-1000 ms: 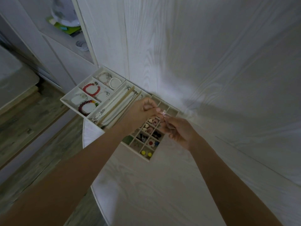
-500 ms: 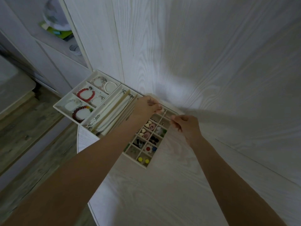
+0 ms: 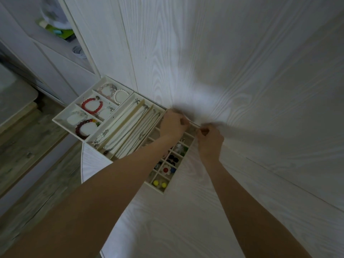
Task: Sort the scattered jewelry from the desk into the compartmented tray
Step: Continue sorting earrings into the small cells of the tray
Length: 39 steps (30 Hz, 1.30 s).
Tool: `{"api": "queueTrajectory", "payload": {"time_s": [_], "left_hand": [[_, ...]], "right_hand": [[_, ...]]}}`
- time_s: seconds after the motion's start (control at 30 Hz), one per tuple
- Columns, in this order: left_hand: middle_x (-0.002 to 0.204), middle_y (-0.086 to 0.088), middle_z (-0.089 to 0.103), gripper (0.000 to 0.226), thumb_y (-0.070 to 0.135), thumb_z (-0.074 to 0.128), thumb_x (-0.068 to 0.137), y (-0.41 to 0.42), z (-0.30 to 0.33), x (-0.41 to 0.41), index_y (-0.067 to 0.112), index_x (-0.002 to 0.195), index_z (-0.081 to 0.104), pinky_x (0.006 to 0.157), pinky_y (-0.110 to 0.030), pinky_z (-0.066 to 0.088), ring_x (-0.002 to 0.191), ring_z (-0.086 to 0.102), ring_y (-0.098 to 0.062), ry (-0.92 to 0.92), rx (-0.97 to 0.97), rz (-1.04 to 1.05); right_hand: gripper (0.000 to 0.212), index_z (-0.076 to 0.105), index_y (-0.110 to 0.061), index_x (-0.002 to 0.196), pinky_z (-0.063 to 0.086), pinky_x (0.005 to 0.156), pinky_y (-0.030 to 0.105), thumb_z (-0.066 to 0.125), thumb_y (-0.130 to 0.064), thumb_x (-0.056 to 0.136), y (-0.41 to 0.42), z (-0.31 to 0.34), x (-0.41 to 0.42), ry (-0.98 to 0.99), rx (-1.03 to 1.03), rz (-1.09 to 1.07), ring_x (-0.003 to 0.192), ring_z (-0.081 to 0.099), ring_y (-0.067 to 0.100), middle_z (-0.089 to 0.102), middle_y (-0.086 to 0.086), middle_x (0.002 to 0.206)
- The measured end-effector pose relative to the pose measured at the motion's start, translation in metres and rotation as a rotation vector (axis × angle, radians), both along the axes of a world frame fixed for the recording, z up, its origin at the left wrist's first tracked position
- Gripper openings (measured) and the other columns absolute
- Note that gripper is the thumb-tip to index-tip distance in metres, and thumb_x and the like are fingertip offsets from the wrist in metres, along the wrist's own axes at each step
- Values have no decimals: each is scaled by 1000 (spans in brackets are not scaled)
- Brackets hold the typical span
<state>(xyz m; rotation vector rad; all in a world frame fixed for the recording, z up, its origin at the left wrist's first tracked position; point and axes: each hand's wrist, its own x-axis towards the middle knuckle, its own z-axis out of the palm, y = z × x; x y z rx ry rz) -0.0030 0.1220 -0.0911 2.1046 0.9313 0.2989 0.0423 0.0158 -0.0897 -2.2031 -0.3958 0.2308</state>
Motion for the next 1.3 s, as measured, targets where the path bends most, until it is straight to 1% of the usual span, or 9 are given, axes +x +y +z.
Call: {"api": "queueTrajectory", "payload": {"time_s": [0.13, 0.27, 0.37, 0.47, 0.67, 0.87, 0.97, 1.17, 1.3], "left_hand": [[112, -4, 53, 12, 20, 68, 83, -4, 0, -6, 14, 90, 75, 91, -31, 40, 105, 47, -22, 67, 274, -97], [117, -2, 50, 19, 27, 62, 87, -7, 1, -9, 19, 100, 72, 93, -33, 36, 106, 44, -21, 161, 455, -204], [124, -3, 46, 30, 28, 53, 91, -6, 3, -10, 14, 115, 63, 97, -35, 33, 114, 42, -22, 209, 487, -294], [123, -2, 45, 27, 21, 51, 91, 2, 5, -21, 18, 112, 67, 97, -31, 30, 115, 41, -20, 179, 482, -356], [130, -6, 43, 33, 15, 55, 88, 11, 4, -41, 23, 119, 64, 102, -37, 30, 126, 35, -22, 211, 474, -417], [127, -6, 46, 35, 9, 57, 84, 9, 10, -40, 28, 112, 68, 95, -34, 33, 118, 41, -24, 168, 644, -519], [121, -7, 49, 23, 10, 65, 76, 7, 9, -34, 23, 95, 73, 91, -36, 40, 107, 47, -23, 165, 704, -523], [138, -8, 34, 29, 15, 47, 88, 3, 6, -25, 19, 109, 67, 100, -38, 33, 124, 35, -24, 303, 755, -559], [132, -6, 37, 32, 16, 51, 87, 6, 6, -27, 27, 112, 67, 99, -34, 32, 120, 36, -22, 234, 682, -525]], "right_hand": [[7, 59, -5, 84, 33, 59, 13, 56, -3, 91, 0, -8, 2, -103, -51, 124, 68, 51, 13, 56, 5, 76], [11, 57, -4, 80, 36, 54, 11, 57, -2, 90, -2, -11, 5, -127, -113, 212, 66, 48, 12, 53, 7, 74], [7, 64, -1, 87, 37, 61, 6, 58, -2, 90, -5, -9, 8, -92, -109, 303, 73, 52, 13, 61, 11, 82], [15, 67, 1, 99, 38, 60, 1, 53, -4, 94, -13, -2, 10, -35, -89, 325, 67, 50, 10, 60, 9, 82], [25, 67, 0, 105, 33, 52, 17, 44, -5, 97, -18, -1, 11, -182, -247, 424, 48, 36, 3, 51, 1, 64], [26, 66, -3, 102, 37, 63, 21, 41, -9, 99, -6, -3, 13, -143, -473, 514, 70, 50, 11, 66, 12, 94], [27, 67, -3, 103, 38, 64, 22, 42, -10, 99, -7, -4, 14, -145, -439, 482, 71, 52, 13, 67, 13, 92], [30, 66, -8, 114, 36, 64, 21, 41, -10, 99, -12, -2, 16, -175, -452, 491, 70, 49, 12, 67, 11, 94], [29, 67, -8, 112, 38, 64, 21, 42, -10, 98, -12, 3, 16, -198, -408, 488, 70, 53, 14, 69, 13, 94]]}}
